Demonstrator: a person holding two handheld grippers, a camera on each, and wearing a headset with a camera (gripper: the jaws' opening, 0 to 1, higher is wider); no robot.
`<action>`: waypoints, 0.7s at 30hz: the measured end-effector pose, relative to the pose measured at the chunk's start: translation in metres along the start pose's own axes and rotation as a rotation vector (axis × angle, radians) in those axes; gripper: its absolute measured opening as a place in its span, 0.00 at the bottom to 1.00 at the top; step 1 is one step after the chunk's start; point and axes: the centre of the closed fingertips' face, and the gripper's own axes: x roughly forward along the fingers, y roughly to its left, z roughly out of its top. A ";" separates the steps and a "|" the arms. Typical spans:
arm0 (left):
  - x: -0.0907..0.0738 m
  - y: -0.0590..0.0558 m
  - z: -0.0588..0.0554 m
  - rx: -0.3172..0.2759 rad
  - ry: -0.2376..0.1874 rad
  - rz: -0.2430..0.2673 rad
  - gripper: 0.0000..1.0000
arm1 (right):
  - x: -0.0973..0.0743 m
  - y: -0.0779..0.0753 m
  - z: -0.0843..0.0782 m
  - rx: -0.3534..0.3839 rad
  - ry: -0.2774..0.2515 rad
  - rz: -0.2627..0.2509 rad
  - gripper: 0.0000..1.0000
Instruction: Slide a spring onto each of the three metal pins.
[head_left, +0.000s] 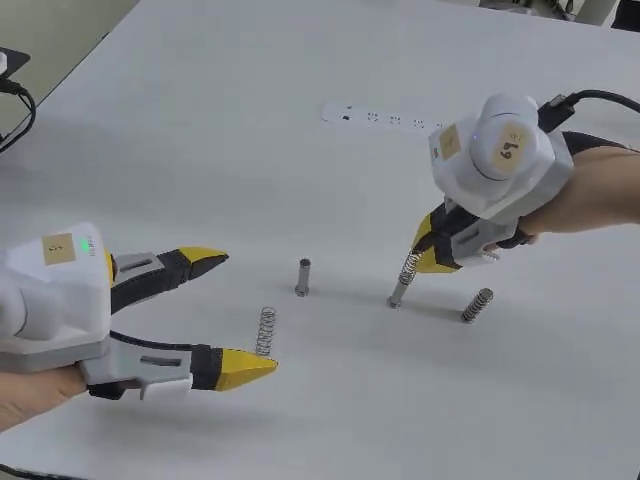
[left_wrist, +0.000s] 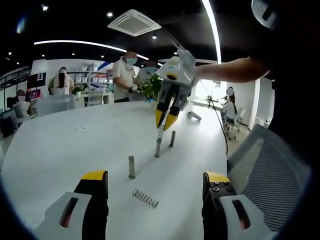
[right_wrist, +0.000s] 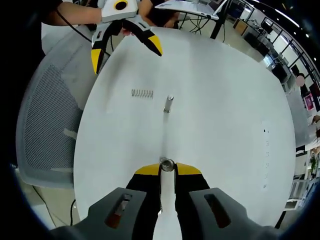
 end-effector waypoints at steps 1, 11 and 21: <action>0.000 0.000 0.000 0.000 0.000 0.001 0.73 | 0.000 0.000 0.000 -0.002 0.000 0.000 0.07; -0.001 0.000 0.007 0.012 -0.007 0.000 0.72 | 0.008 0.002 -0.003 0.006 0.002 0.012 0.07; -0.002 0.002 0.004 0.003 -0.001 0.005 0.72 | 0.017 0.004 -0.005 0.020 0.006 0.026 0.07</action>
